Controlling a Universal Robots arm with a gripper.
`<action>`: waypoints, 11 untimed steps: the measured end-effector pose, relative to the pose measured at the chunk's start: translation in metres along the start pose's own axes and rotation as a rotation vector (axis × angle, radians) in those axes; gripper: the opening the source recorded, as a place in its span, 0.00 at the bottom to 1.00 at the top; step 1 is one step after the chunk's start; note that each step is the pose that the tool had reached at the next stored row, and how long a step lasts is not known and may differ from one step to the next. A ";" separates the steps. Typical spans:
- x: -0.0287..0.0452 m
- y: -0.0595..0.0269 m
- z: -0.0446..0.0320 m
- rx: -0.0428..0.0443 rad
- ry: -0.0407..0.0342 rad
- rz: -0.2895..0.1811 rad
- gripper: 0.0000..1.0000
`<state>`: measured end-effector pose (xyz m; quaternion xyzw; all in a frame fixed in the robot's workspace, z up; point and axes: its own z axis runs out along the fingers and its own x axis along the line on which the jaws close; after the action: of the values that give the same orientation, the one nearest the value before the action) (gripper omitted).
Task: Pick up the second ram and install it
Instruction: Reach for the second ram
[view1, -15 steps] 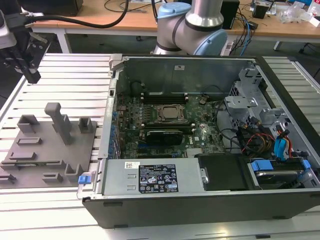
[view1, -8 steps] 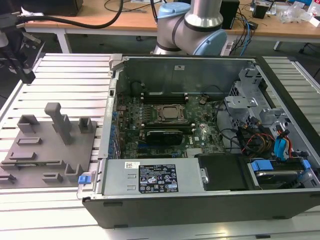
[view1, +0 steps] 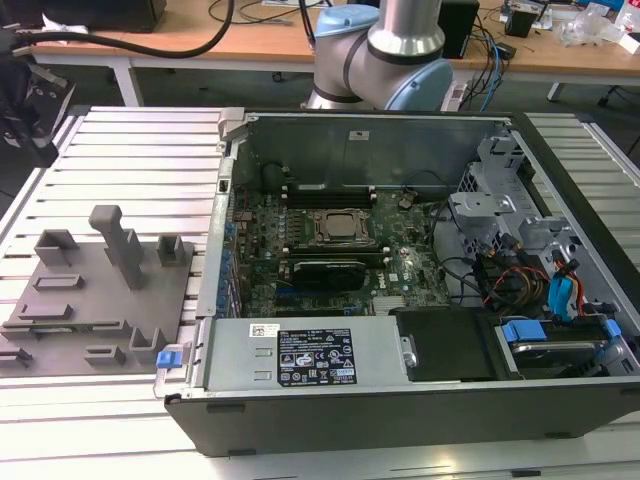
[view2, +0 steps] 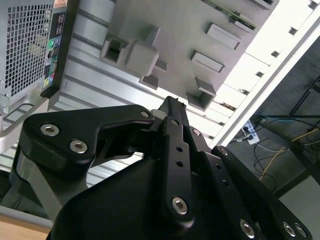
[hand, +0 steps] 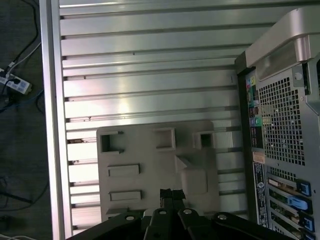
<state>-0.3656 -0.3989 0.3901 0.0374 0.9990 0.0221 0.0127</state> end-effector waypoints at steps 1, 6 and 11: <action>0.0015 -0.0001 0.0000 0.0000 -0.0001 0.000 0.11; 0.0104 -0.0008 0.0000 0.0000 0.0000 0.000 0.11; 0.0209 -0.0016 0.0002 0.0000 0.0000 0.000 0.11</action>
<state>-0.3865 -0.3988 0.3893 0.0374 0.9990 0.0221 0.0127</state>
